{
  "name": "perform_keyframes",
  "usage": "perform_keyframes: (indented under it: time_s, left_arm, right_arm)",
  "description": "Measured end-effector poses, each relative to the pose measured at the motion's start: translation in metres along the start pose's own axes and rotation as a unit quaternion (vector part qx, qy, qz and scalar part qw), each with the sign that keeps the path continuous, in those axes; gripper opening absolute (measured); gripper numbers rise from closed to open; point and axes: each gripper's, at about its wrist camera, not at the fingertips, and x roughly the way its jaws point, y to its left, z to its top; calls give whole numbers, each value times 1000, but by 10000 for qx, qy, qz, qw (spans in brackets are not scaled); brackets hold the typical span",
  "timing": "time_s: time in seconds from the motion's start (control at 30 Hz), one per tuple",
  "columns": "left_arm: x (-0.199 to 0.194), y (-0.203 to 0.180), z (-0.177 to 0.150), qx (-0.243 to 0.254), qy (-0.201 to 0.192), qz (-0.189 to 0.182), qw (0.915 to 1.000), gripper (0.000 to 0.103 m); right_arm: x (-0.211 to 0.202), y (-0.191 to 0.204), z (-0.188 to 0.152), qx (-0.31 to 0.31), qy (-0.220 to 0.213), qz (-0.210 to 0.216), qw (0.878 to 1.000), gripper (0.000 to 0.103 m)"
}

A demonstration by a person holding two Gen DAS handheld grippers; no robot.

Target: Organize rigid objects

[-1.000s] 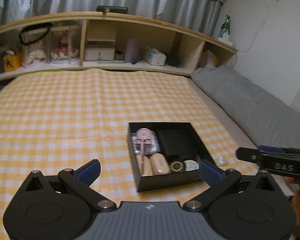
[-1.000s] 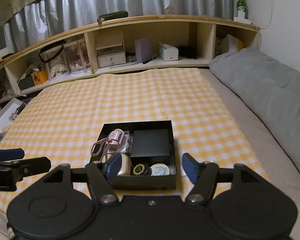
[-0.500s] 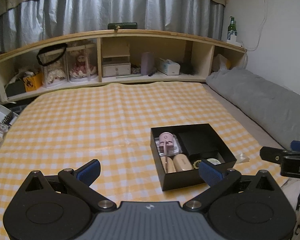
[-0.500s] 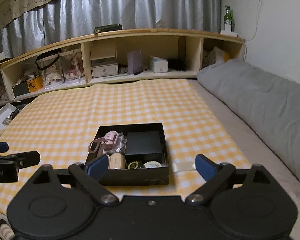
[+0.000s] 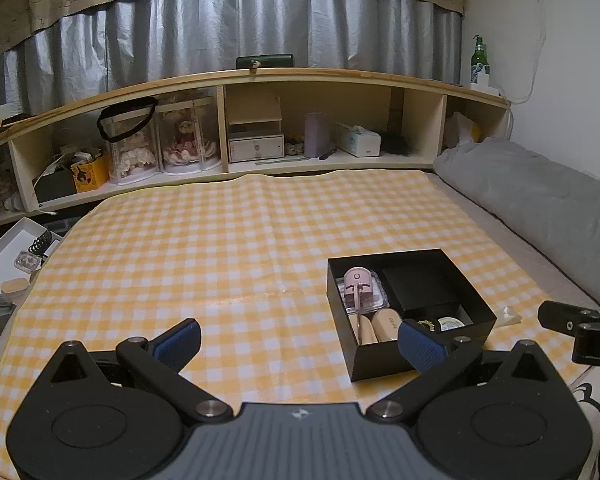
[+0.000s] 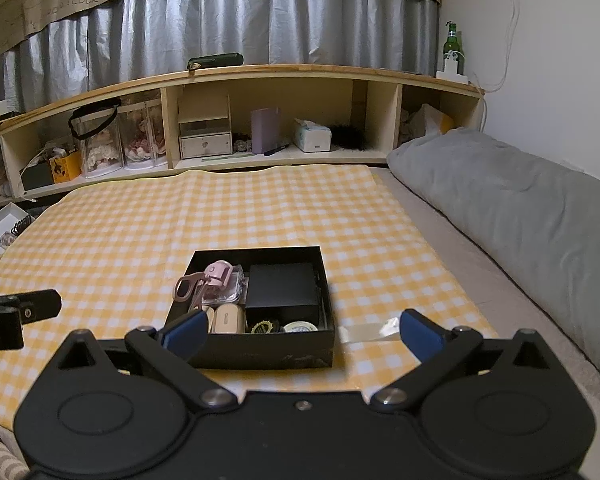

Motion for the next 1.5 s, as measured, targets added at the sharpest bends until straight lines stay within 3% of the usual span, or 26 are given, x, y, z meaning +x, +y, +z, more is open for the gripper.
perform_keyframes:
  time_s: [1.5]
  left_arm:
    - [-1,5,-1,93,-5,-44,9999,103]
  right_arm:
    - [-2,-3,-3,152,-83,-17,9998,103]
